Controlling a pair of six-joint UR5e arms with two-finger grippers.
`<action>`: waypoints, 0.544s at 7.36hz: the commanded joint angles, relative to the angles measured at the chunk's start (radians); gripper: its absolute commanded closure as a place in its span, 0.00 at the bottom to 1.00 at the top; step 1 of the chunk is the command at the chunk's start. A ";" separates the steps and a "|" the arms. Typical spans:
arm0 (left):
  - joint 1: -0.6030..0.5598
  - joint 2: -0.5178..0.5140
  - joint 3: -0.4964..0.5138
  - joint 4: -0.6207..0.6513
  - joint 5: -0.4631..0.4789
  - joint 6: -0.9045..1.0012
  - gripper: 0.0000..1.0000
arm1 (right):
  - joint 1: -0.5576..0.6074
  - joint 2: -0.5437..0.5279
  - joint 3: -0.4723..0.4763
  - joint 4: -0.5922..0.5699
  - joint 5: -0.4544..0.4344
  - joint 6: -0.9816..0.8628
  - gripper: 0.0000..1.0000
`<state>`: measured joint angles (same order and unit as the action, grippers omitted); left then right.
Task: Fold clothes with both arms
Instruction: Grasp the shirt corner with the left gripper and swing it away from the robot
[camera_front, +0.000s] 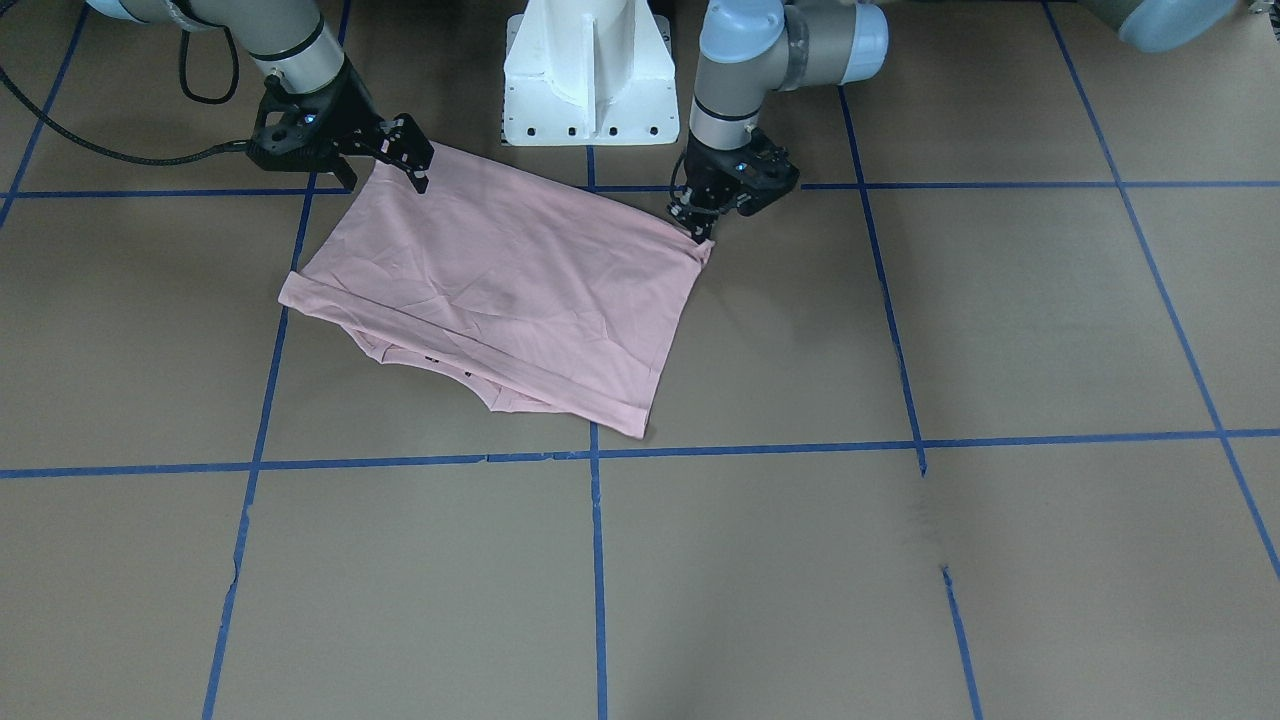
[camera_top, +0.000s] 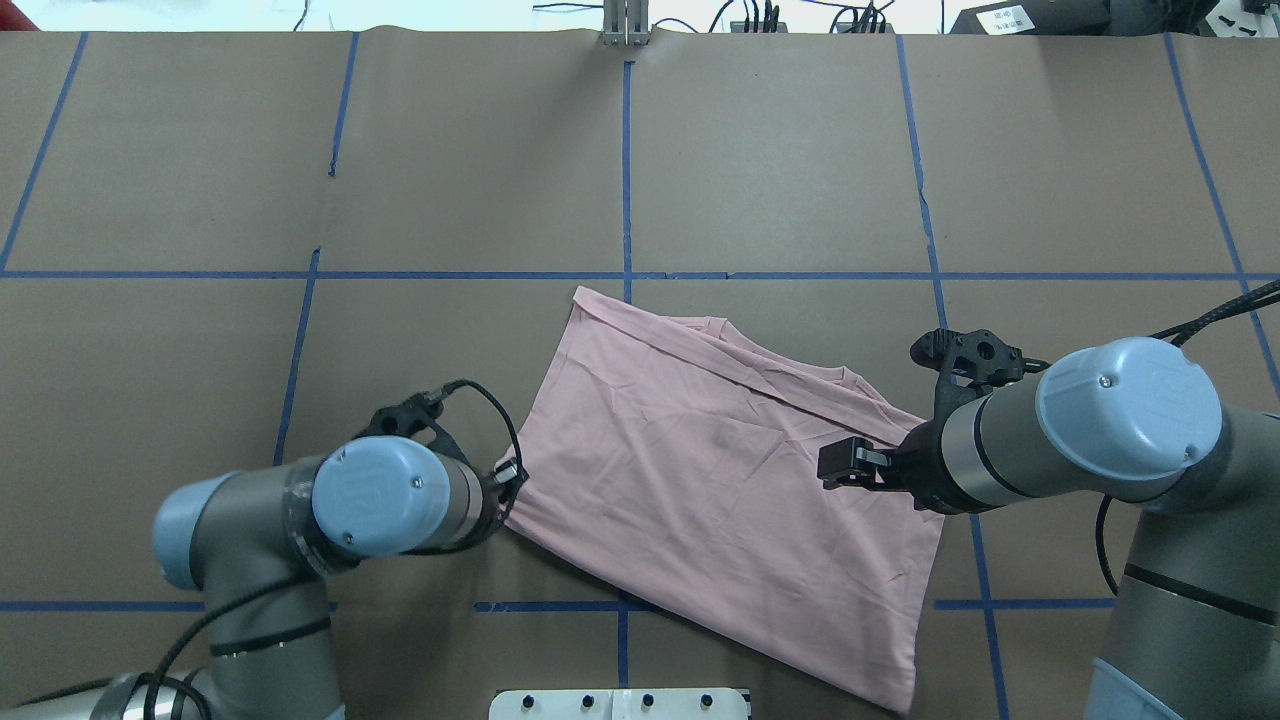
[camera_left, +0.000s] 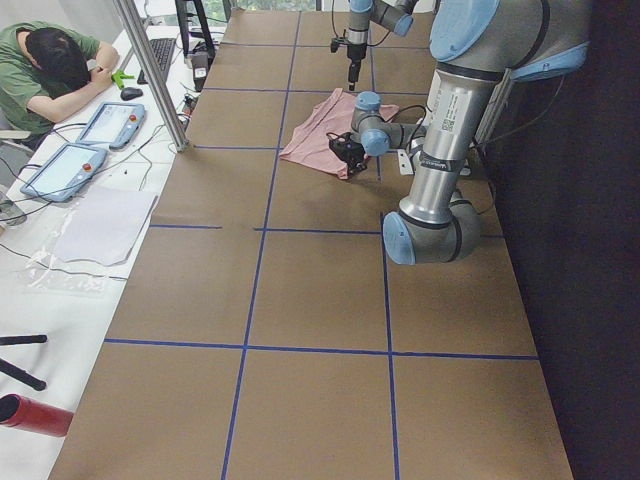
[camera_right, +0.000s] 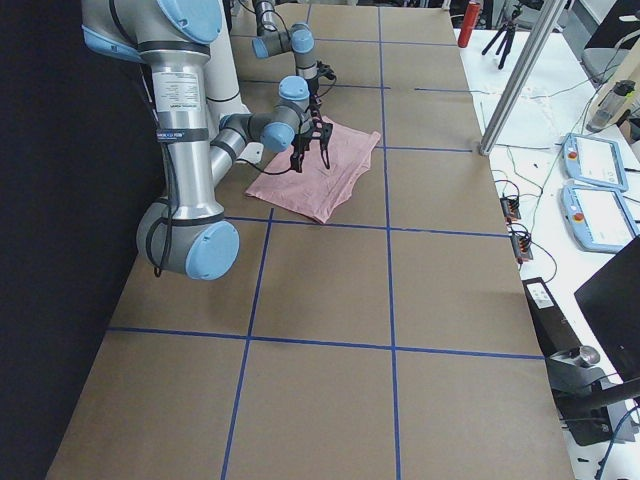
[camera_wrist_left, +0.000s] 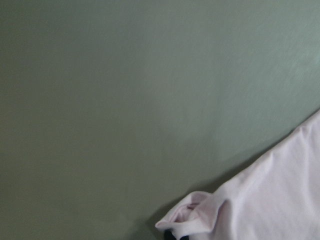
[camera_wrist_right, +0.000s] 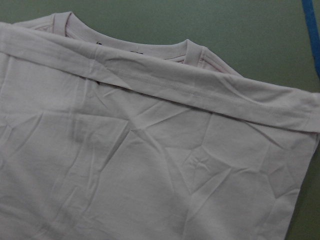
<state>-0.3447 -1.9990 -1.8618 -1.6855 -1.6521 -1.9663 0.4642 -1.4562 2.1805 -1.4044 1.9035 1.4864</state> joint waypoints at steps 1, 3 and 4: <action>-0.130 -0.001 0.047 0.000 0.001 0.128 1.00 | 0.005 0.002 0.001 0.001 0.000 0.002 0.00; -0.245 -0.044 0.142 -0.012 0.005 0.246 1.00 | 0.013 0.002 0.004 0.001 -0.001 0.002 0.00; -0.304 -0.111 0.218 -0.017 0.003 0.312 1.00 | 0.016 0.003 0.004 0.001 0.000 0.002 0.00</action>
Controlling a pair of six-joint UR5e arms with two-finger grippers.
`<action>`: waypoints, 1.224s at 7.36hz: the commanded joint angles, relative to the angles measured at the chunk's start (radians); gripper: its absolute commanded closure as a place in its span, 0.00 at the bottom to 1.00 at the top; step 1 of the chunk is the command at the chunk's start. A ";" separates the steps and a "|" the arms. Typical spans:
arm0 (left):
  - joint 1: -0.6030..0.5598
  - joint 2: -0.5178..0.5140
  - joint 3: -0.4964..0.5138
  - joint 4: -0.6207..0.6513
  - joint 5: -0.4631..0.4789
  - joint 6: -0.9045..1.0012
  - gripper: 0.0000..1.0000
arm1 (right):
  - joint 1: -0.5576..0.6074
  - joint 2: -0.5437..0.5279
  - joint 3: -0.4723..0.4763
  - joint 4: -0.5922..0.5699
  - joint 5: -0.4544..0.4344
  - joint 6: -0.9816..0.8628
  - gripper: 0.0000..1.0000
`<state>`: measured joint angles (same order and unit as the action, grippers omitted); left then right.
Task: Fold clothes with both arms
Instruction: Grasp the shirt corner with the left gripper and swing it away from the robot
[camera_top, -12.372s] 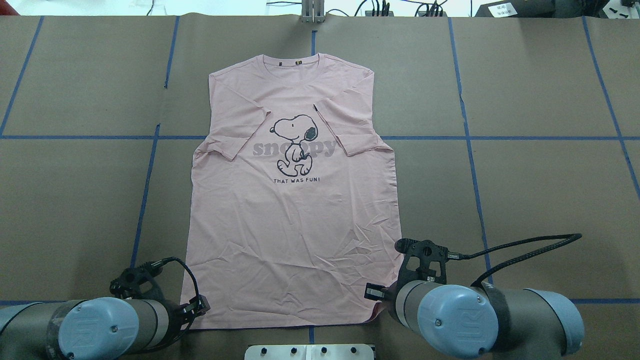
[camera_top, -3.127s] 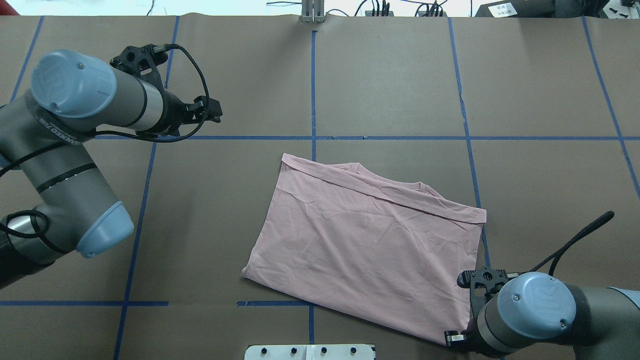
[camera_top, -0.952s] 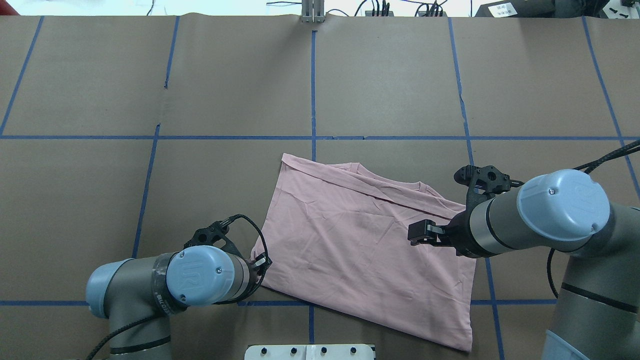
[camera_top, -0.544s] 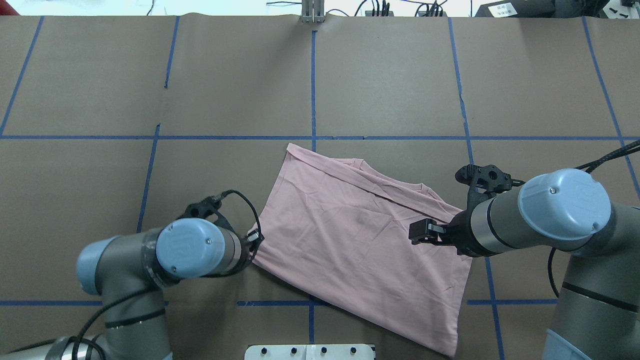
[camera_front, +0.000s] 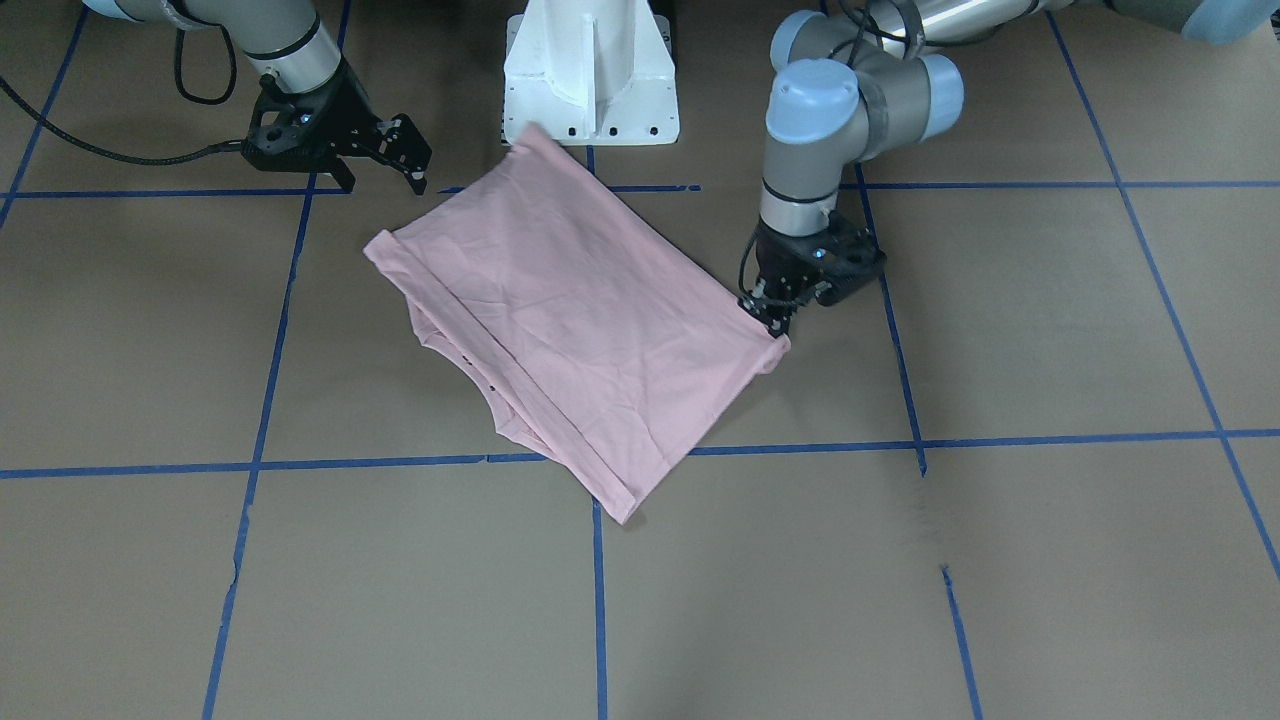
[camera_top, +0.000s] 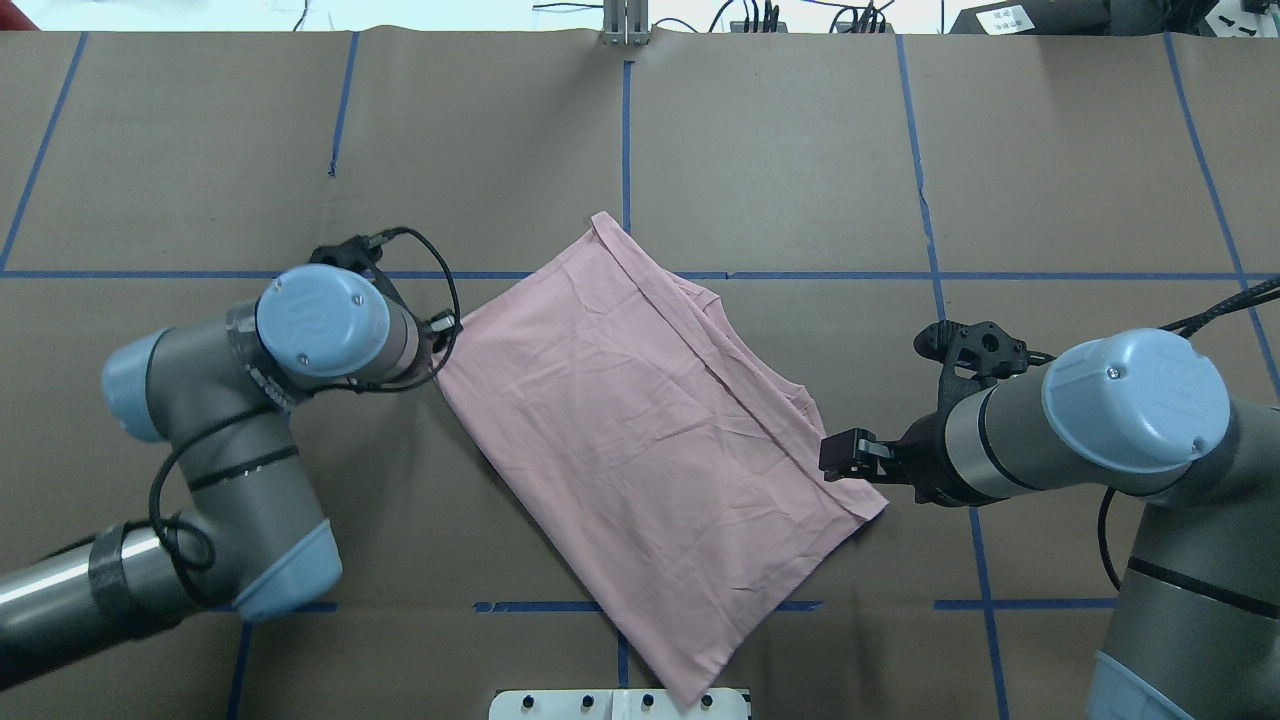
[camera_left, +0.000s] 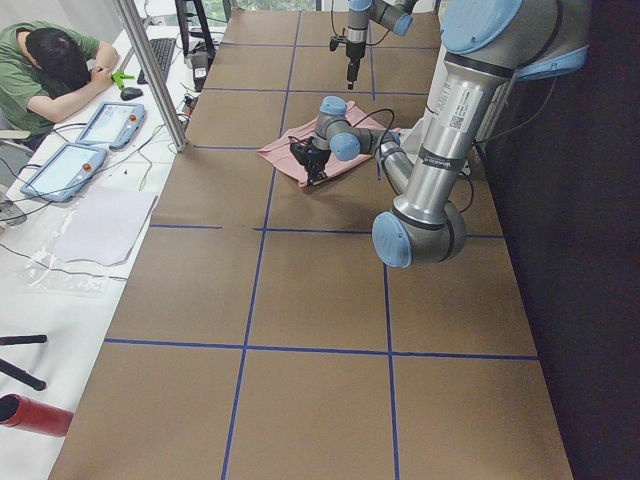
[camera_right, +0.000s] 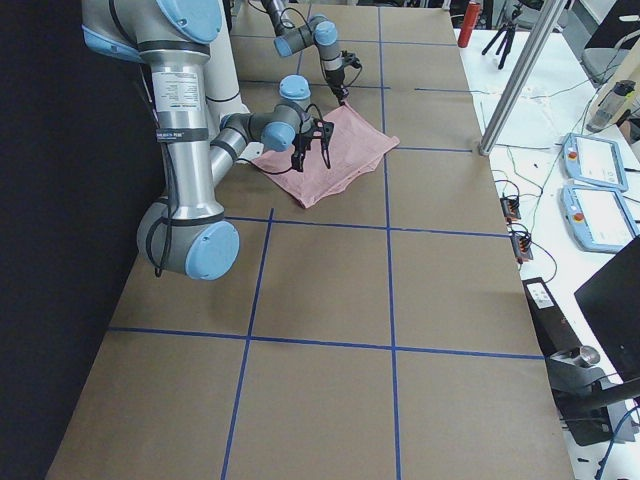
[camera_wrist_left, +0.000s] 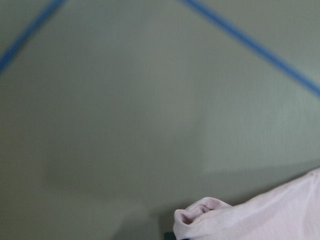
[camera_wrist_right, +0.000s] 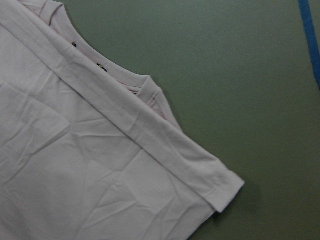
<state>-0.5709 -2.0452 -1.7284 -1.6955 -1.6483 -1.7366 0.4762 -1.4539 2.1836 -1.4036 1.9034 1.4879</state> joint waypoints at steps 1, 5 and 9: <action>-0.111 -0.148 0.183 -0.032 -0.001 0.112 1.00 | 0.007 0.006 0.001 0.000 -0.001 0.002 0.00; -0.138 -0.330 0.485 -0.278 0.025 0.166 1.00 | 0.032 0.006 -0.004 0.000 -0.003 0.006 0.00; -0.148 -0.374 0.596 -0.363 0.035 0.253 0.00 | 0.028 0.007 -0.010 -0.002 -0.033 0.011 0.00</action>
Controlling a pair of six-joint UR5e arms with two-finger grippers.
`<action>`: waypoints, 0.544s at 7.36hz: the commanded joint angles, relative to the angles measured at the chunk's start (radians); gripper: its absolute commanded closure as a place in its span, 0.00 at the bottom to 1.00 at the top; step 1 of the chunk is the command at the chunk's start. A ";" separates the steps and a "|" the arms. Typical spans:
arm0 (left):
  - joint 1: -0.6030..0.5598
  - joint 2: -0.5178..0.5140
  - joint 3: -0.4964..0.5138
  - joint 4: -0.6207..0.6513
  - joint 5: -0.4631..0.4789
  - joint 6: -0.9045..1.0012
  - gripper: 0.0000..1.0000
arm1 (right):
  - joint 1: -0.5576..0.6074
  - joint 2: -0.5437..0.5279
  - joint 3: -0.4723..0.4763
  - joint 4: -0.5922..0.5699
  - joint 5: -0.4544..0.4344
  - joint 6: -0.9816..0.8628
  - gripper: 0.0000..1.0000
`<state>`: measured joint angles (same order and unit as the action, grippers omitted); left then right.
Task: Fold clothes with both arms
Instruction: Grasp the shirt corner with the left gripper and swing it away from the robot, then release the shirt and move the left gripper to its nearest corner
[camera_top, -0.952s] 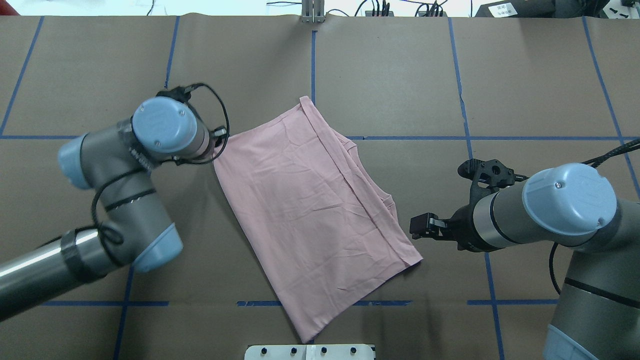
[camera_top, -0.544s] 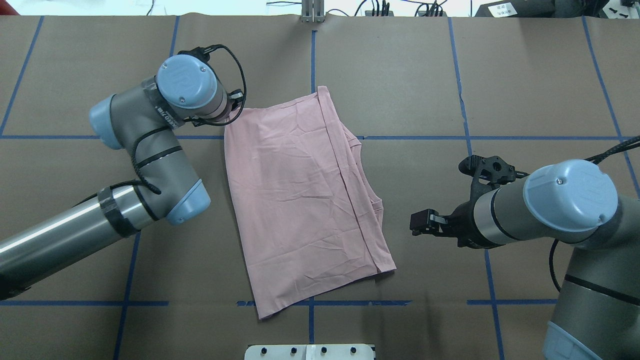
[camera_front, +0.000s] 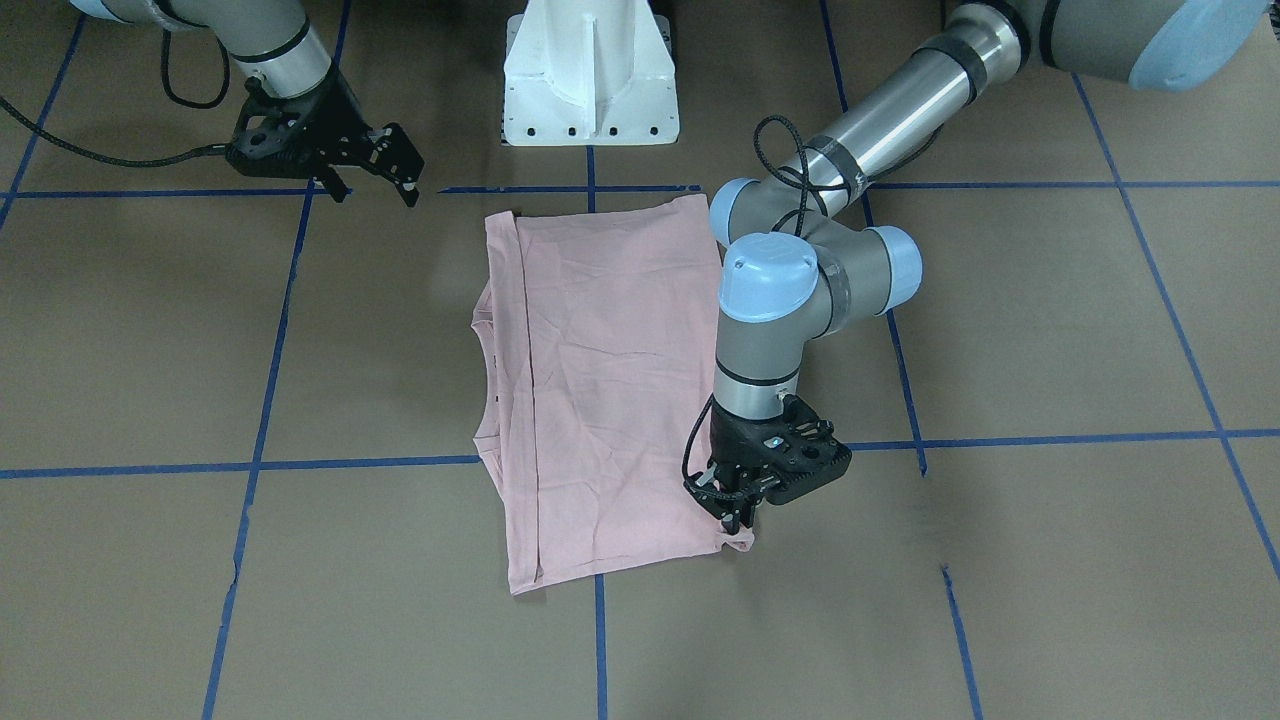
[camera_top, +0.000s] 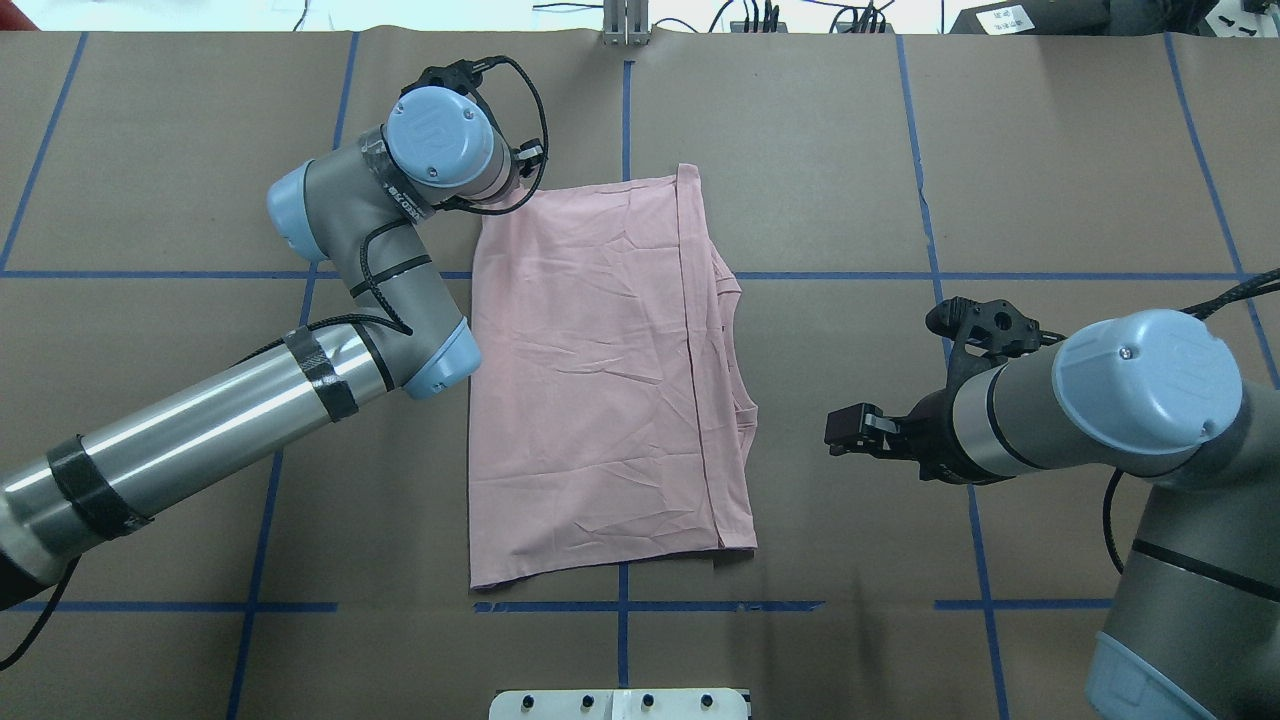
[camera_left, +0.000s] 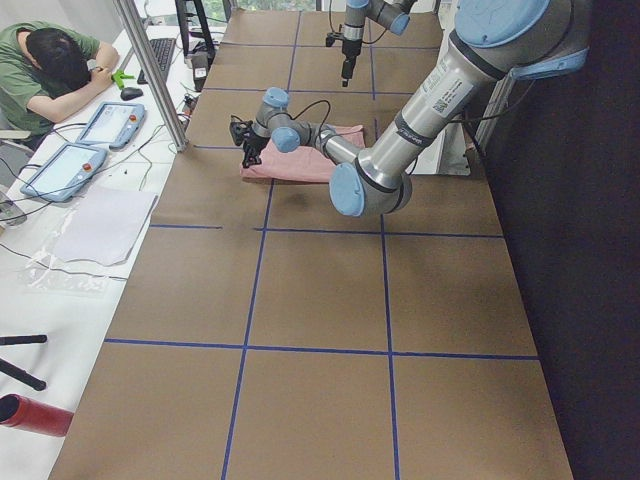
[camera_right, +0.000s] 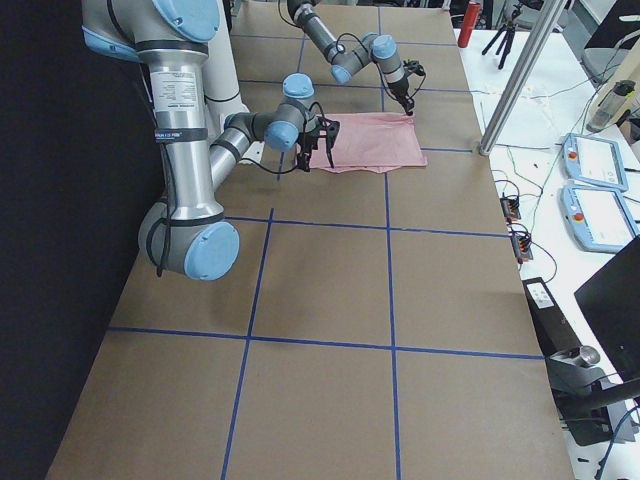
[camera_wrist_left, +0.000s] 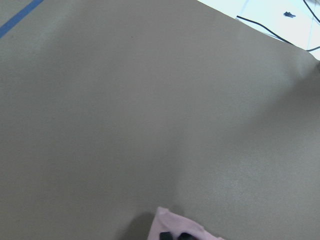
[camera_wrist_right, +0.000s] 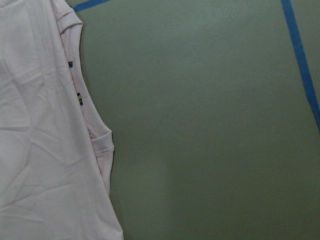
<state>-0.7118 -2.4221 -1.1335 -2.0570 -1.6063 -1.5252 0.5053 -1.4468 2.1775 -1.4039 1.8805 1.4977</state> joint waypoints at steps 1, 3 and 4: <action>-0.011 0.032 -0.052 0.018 -0.035 0.043 0.00 | -0.001 0.000 -0.014 -0.001 -0.027 -0.001 0.00; -0.011 0.214 -0.357 0.116 -0.125 0.042 0.00 | 0.001 0.002 -0.021 -0.001 -0.032 -0.002 0.00; 0.014 0.295 -0.558 0.265 -0.147 0.002 0.00 | 0.001 0.019 -0.022 -0.006 -0.032 -0.001 0.00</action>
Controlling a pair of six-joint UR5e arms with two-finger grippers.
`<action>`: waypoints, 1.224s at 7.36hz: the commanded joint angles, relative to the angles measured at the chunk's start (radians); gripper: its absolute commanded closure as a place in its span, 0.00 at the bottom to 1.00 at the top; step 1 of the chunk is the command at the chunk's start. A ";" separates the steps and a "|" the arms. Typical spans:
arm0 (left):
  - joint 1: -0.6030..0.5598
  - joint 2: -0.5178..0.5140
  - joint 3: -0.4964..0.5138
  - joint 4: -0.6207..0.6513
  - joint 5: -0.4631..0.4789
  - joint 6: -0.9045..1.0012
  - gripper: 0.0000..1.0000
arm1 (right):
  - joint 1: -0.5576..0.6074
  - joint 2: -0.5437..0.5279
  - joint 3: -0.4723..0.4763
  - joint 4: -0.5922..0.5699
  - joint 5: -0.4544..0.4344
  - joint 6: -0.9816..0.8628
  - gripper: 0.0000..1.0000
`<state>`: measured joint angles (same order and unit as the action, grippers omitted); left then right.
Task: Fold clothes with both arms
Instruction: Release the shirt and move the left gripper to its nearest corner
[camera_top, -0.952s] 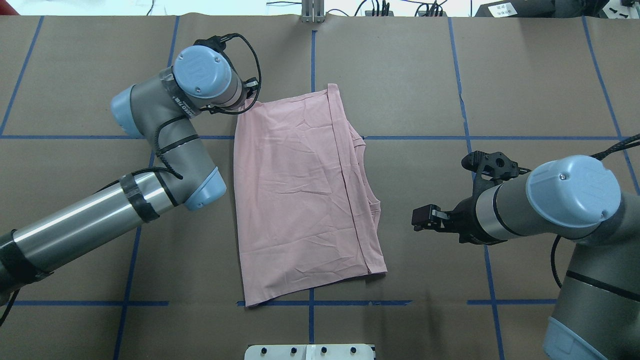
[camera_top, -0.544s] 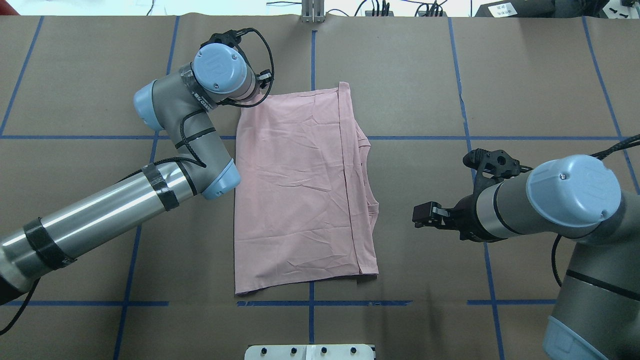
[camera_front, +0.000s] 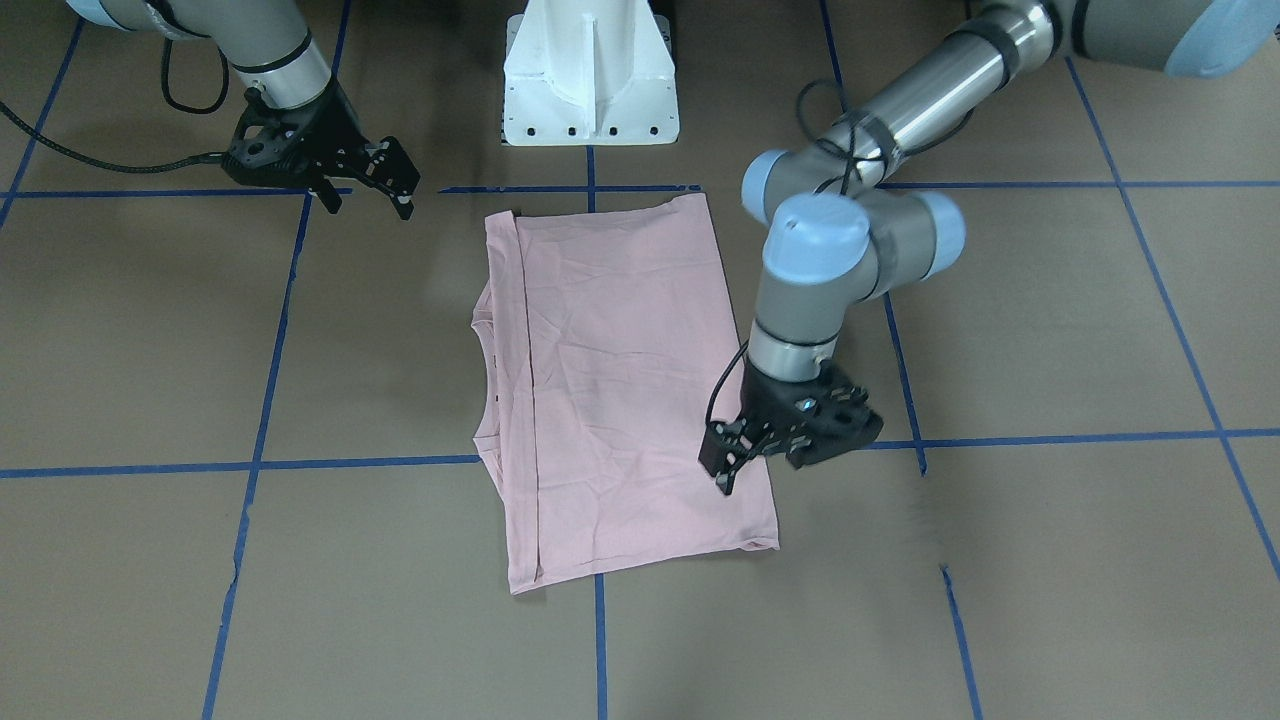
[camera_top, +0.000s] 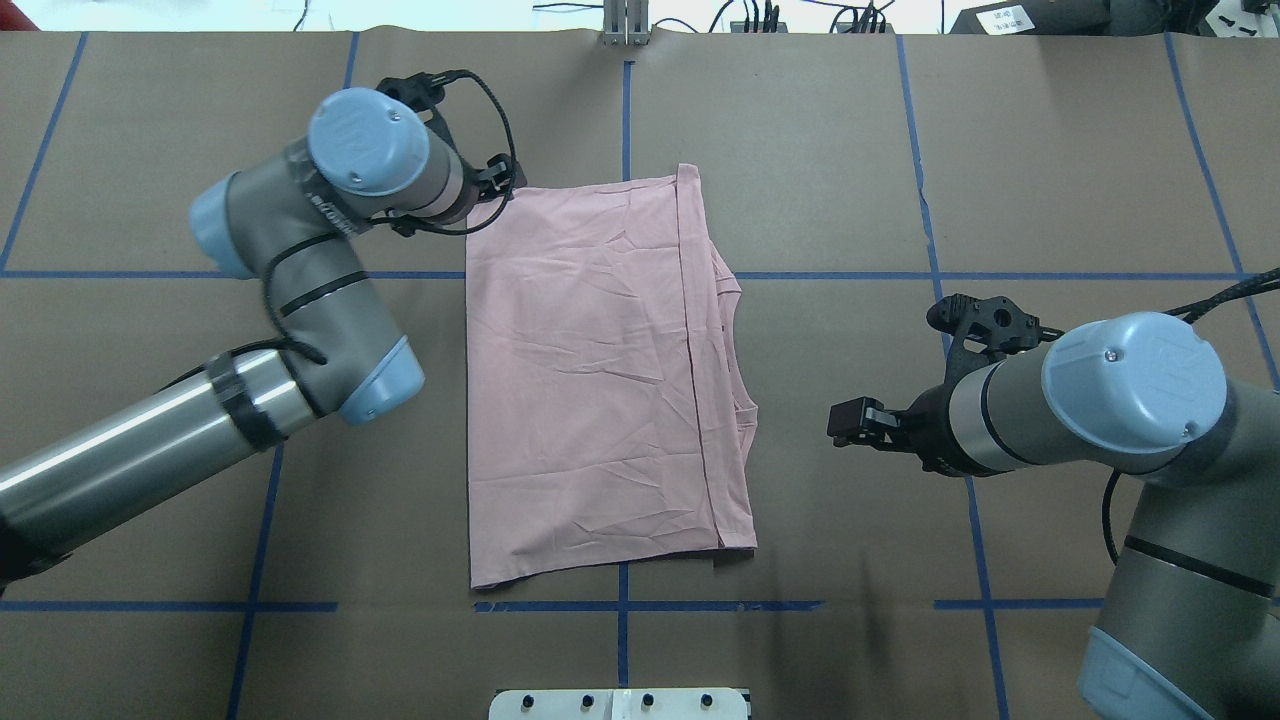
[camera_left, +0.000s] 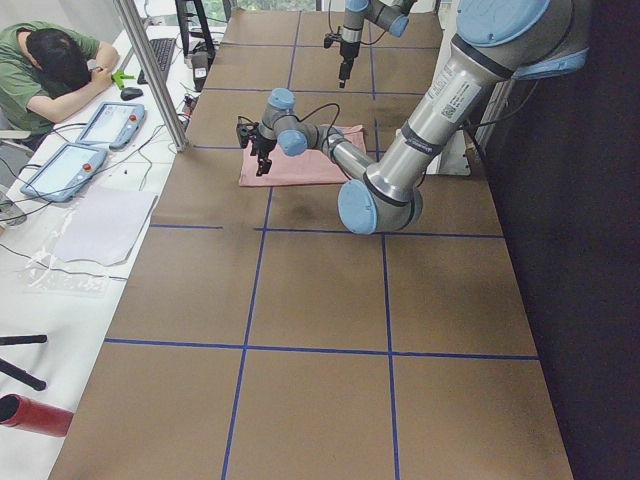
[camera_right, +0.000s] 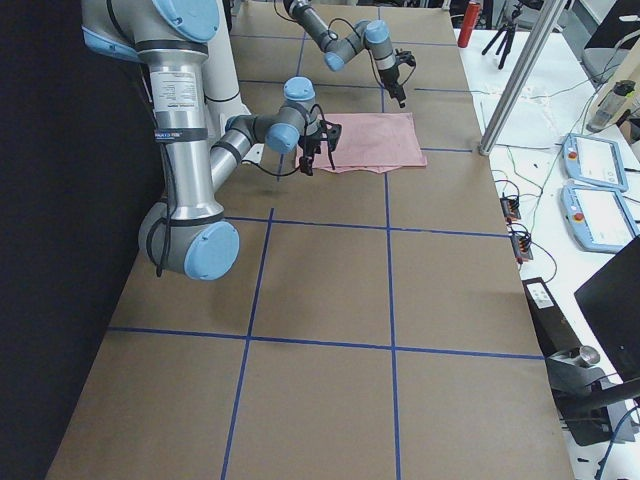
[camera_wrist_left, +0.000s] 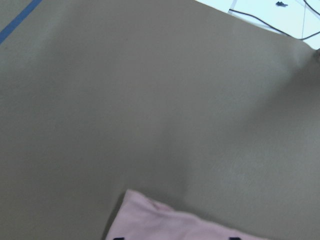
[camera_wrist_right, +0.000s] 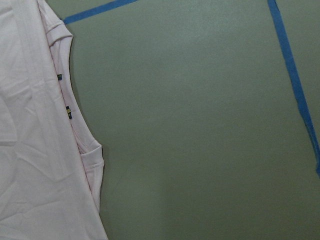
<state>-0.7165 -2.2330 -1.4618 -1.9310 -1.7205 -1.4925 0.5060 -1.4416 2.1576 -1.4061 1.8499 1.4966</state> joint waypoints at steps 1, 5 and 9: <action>0.073 0.186 -0.394 0.232 -0.077 -0.178 0.00 | 0.000 0.027 -0.005 -0.004 0.000 0.002 0.00; 0.489 0.311 -0.511 0.245 0.073 -0.746 0.00 | 0.002 0.030 -0.005 -0.004 0.000 0.001 0.00; 0.542 0.297 -0.476 0.271 0.094 -0.805 0.00 | 0.002 0.030 -0.009 -0.002 -0.001 -0.004 0.00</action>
<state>-0.1691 -1.9334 -1.9420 -1.6623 -1.6363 -2.2950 0.5077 -1.4112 2.1496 -1.4088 1.8490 1.4930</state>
